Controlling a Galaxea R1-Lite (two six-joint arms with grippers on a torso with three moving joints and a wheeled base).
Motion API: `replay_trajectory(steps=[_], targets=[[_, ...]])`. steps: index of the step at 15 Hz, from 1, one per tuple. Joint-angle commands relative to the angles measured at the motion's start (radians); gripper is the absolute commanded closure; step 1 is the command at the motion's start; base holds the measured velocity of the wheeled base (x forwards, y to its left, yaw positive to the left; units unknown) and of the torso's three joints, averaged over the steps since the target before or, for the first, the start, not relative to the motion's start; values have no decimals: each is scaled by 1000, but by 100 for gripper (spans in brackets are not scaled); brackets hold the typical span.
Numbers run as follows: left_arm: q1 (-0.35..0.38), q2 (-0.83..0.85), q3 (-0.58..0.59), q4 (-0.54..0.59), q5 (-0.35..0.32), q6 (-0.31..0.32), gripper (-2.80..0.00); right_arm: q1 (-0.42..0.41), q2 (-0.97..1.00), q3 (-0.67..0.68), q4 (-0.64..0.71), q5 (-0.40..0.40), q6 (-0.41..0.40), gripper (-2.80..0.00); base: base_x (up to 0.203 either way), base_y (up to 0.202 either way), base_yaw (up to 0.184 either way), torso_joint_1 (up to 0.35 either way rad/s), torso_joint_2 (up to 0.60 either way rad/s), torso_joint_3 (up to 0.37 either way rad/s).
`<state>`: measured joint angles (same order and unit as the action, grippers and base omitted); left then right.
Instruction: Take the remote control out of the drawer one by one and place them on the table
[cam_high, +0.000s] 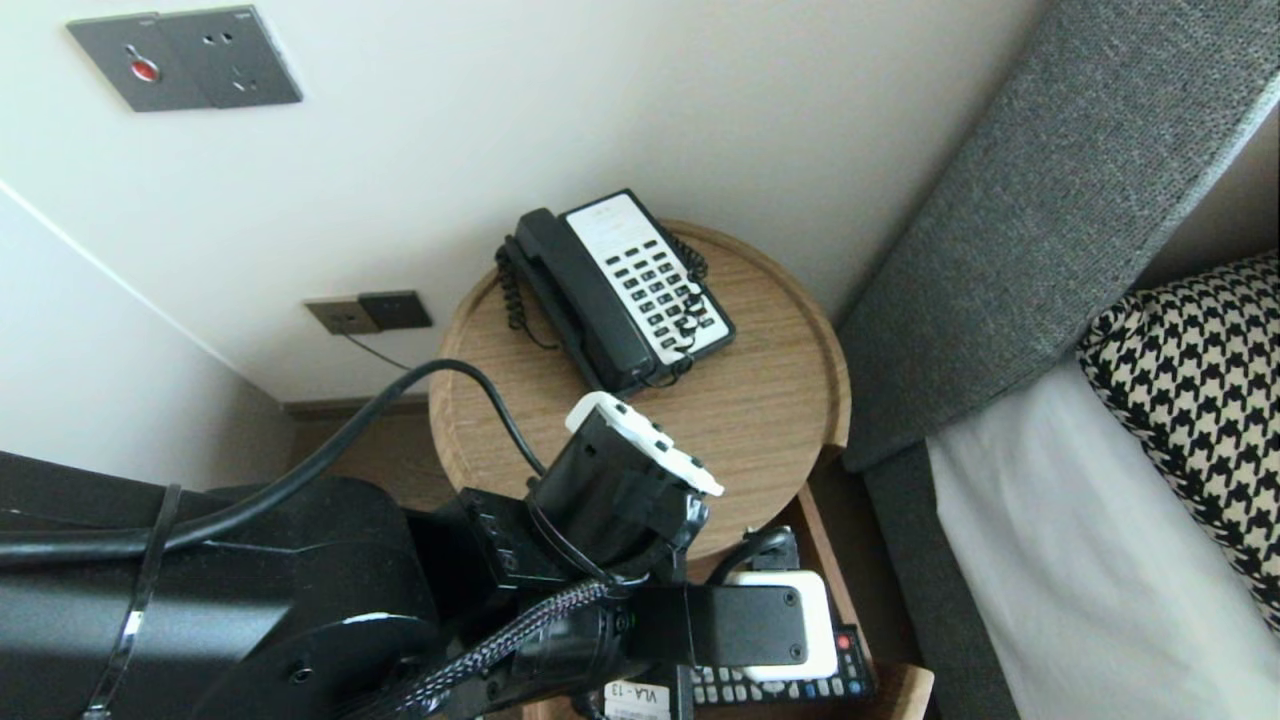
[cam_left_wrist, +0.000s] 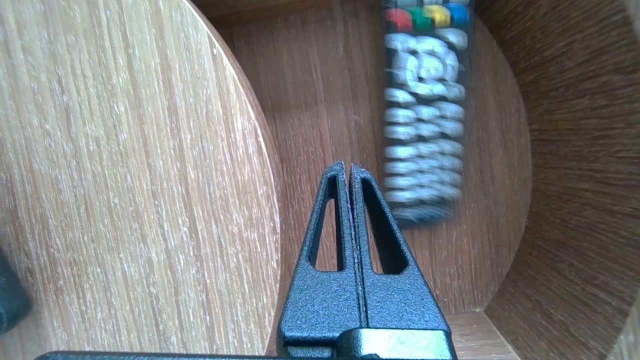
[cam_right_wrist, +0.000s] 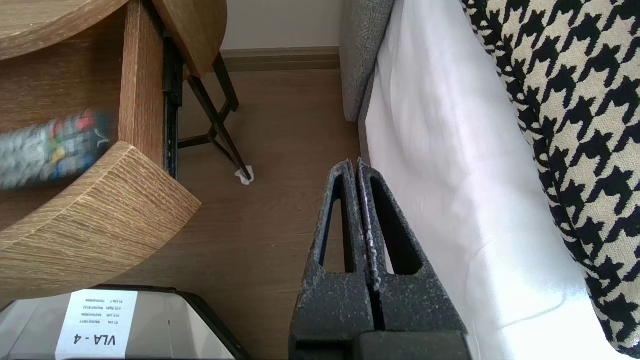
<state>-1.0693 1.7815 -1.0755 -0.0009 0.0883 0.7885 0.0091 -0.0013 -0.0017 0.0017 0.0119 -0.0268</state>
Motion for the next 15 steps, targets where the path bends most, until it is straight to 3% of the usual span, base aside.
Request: replay_trajectory(steps=[1, 5, 8, 15], targets=[[-1, -10, 5, 1, 2, 5, 0, 1, -5, 0, 0, 0, -1, 0, 0, 0, 0, 0, 0, 0], [-3, -11, 19, -1, 23, -3, 0, 0, -5, 0, 0, 0, -1, 0, 0, 0, 0, 0, 0, 0], [-2, 8, 30, 19, 35, -57, 0, 2, -5, 0, 0, 0, -1, 0, 0, 0, 0, 0, 0, 0], [-52, 175, -91, 42, 41, -63, 0, 0, -5, 0, 0, 0, -1, 0, 0, 0, 0, 0, 0, 0]])
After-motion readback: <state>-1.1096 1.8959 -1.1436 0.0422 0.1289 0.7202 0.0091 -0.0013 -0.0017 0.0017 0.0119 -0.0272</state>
